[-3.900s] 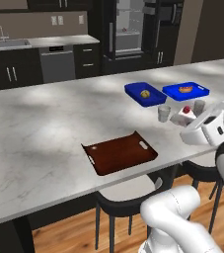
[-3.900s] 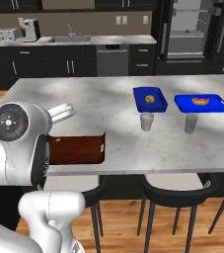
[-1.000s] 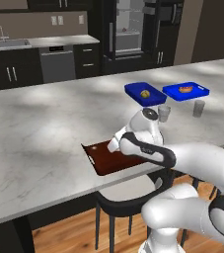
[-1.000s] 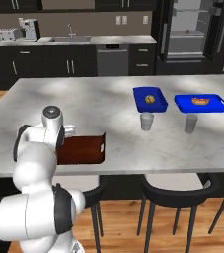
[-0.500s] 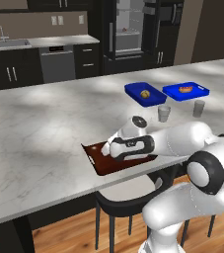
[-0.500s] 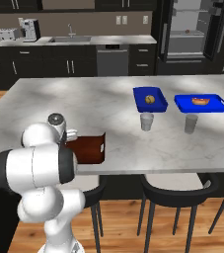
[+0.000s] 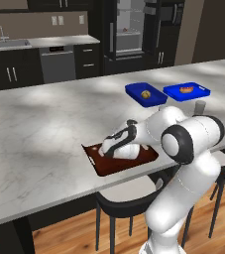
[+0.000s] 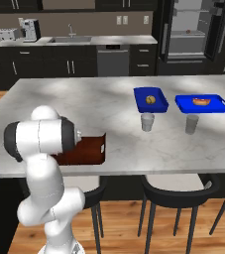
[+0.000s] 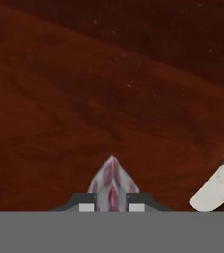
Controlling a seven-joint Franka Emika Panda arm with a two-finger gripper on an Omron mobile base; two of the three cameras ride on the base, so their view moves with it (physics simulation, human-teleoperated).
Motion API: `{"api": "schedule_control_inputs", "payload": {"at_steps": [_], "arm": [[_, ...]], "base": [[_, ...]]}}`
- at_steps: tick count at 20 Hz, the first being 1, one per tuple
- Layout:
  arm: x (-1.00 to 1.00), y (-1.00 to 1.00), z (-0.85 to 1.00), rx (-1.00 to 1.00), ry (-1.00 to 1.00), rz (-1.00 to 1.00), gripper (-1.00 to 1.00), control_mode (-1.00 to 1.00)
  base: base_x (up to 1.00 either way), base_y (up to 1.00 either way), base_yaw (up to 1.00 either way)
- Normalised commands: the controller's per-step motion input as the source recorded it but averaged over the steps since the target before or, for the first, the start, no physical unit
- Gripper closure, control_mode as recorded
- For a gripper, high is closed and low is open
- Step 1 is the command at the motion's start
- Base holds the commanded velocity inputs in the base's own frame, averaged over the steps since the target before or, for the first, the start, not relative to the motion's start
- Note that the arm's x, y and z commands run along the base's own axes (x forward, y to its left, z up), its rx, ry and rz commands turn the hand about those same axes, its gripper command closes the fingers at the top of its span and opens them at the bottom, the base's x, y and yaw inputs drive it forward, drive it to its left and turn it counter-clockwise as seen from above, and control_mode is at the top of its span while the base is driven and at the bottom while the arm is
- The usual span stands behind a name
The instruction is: Take the cakes from the fridge and place them on the empty tray on the dining counter.
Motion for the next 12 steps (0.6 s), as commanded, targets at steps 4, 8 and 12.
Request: {"api": "schedule_control_inputs", "payload": {"at_steps": [4, 8, 12], "arm": [[0.48, 0.00, -0.37, 0.00, 0.00, 0.00, 1.00, -1.00], [0.23, 0.00, -0.41, 0.00, 0.01, 0.00, -1.00, -1.00], [-0.29, -0.24, -0.06, 0.00, 0.06, -0.01, -1.00, -1.00]], "base": [[0.00, 0.00, 0.00], [0.00, 0.00, 0.00], [0.00, 0.00, 0.00]]}}
